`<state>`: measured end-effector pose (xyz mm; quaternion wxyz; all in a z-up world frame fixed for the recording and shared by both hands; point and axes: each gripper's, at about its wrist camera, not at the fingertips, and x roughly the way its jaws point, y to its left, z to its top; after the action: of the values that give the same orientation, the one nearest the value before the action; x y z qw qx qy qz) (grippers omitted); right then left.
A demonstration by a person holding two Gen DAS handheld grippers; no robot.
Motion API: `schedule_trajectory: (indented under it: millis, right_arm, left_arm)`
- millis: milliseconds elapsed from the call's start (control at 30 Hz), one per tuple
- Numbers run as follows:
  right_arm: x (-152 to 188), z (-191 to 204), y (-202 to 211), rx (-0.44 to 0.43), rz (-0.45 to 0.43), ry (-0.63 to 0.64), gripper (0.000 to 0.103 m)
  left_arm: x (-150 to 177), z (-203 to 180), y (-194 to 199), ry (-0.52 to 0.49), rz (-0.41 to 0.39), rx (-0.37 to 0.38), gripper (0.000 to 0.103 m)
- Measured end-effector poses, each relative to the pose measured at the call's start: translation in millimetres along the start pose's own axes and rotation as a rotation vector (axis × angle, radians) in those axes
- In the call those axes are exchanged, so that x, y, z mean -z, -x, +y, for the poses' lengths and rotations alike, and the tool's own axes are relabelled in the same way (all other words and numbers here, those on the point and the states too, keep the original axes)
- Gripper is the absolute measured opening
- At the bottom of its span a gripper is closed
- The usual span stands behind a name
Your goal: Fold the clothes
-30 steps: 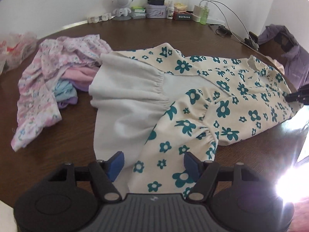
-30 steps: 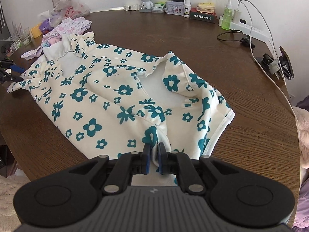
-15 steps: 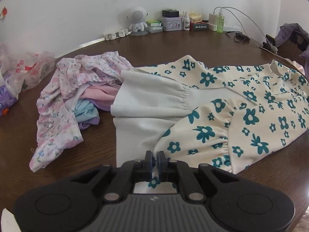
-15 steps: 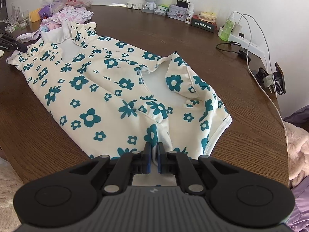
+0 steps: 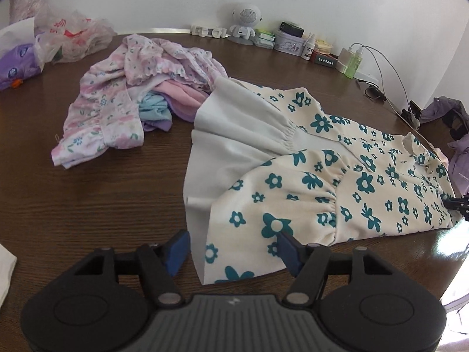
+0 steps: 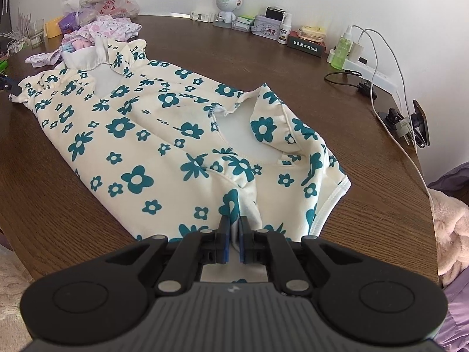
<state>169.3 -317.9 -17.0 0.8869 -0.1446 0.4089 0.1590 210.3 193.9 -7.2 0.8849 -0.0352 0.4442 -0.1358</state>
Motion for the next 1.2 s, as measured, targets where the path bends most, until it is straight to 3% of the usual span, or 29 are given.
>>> schedule_trajectory:
  millis: [67, 233, 500, 567, 700, 800, 833, 900, 1067, 1200]
  right_arm:
    - [0, 1, 0, 0.005, 0.000, 0.010, 0.006]
    - [0, 2, 0, 0.003, 0.001, 0.031, 0.005]
    - [4, 3, 1, 0.009, -0.018, 0.037, 0.005]
    - [5, 3, 1, 0.011, -0.023, 0.037, 0.005]
    - [6, 5, 3, 0.012, -0.037, 0.052, 0.006]
    - [6, 0, 10, -0.009, -0.055, -0.002, 0.010]
    - [5, -2, 17, -0.019, -0.083, -0.036, 0.013]
    - [4, -4, 32, -0.018, -0.145, -0.089, 0.027]
    - [-8, 25, 45, -0.119, -0.243, -0.098, 0.028]
    - [-25, 72, 17, -0.220, -0.242, -0.030, 0.028]
  left_arm:
    - [-1, -2, 1, -0.005, -0.015, -0.017, 0.002]
    - [-4, -13, 8, -0.085, -0.092, -0.116, 0.000]
    - [0, -18, -14, -0.160, -0.092, -0.220, 0.001]
    - [0, -18, -13, -0.158, -0.096, -0.247, 0.011]
    - [2, -23, 0, -0.180, -0.135, -0.350, 0.052]
    - [9, -43, 14, -0.264, -0.194, -0.427, 0.059]
    - [10, -52, 19, -0.285, -0.211, -0.420, 0.060]
    - [13, -71, 28, -0.314, -0.239, -0.335, 0.064]
    - [12, -143, 19, -0.449, -0.265, -0.042, 0.064]
    - [8, -198, -20, -0.540, -0.230, 0.099, 0.063]
